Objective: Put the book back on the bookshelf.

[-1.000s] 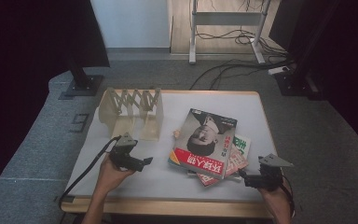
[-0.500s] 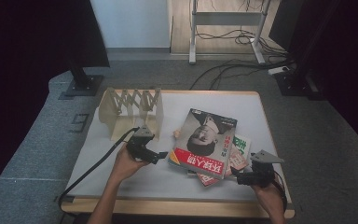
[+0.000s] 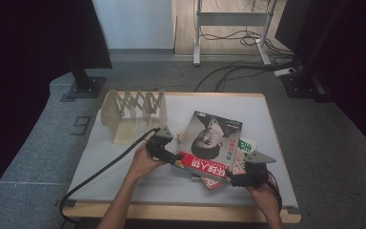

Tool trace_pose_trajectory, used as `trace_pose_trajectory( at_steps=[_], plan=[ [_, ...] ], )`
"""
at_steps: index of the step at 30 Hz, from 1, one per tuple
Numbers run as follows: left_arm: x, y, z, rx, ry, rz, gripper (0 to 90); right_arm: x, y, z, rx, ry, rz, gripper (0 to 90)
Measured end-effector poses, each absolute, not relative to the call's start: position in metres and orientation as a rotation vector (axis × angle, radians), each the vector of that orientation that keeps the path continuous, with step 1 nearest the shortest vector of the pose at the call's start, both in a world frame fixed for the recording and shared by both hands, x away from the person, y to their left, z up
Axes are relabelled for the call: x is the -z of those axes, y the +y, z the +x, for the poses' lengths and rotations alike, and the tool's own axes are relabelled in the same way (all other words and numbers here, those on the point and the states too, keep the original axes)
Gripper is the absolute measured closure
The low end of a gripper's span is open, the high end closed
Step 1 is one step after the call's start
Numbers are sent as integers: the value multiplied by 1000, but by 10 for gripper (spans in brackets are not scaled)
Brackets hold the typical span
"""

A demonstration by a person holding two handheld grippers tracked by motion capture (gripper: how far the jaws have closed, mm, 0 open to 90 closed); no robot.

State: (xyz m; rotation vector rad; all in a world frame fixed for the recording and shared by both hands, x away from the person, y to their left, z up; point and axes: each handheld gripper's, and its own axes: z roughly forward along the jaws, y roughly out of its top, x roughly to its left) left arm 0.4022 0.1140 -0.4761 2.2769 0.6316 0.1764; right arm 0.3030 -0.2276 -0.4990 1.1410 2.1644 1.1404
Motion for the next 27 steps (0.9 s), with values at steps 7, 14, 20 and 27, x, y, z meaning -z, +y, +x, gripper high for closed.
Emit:
trace_pose_trajectory(
  at_steps=[7,14,20,27],
  plan=[
    [490,103,407,-162,632,2303,130,505,-216,308,-1133,2196,1128,0],
    [503,97,407,-58,612,2297,121,512,-210,309,-1132,2223,1120,0],
    [503,95,403,-67,611,2300,118,514,-210,310,-1148,2229,1126,0],
    [503,94,401,-74,640,2295,88,515,-206,310,-1178,2263,1105,0]
  ],
)
